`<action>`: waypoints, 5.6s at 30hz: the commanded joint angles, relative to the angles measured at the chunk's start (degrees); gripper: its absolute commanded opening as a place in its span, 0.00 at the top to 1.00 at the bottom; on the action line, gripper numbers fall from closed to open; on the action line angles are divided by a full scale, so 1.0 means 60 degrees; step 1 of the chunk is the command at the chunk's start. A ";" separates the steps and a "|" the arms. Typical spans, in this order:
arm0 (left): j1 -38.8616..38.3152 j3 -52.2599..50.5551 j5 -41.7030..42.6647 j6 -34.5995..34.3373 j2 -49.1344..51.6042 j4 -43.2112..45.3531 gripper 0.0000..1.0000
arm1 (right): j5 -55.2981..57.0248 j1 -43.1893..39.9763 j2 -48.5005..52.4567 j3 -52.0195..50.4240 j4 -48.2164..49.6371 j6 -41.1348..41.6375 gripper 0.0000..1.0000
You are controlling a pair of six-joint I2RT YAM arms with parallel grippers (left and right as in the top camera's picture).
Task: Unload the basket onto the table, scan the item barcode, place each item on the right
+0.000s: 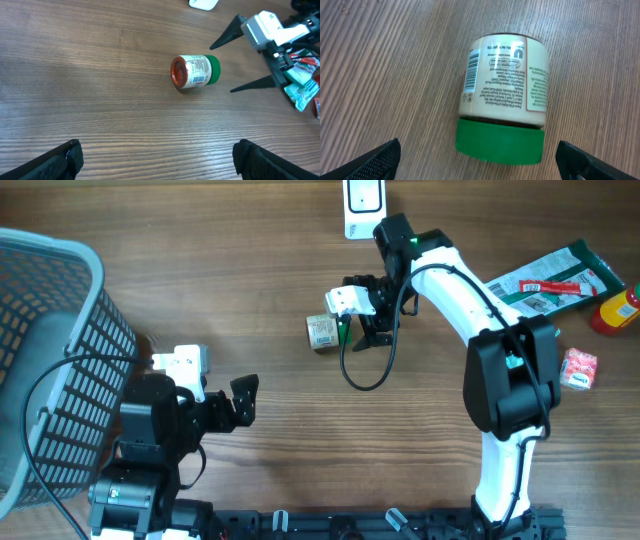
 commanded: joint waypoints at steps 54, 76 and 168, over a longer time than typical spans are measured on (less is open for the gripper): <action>0.0033 -0.0004 -0.0058 0.0084 -0.0015 0.0022 0.00 | -0.0219 0.0237 0.1537 -0.0033 0.1851 0.3723 0.54; 0.0033 -0.0004 -0.0058 0.0084 -0.0015 0.0022 0.00 | -0.1705 -0.0528 -0.4918 0.0189 0.0958 0.7133 0.96; 0.0033 -0.0004 -0.0058 0.0084 -0.0015 0.0022 0.00 | 1.6608 0.0659 0.0962 0.0175 1.8451 0.0867 0.96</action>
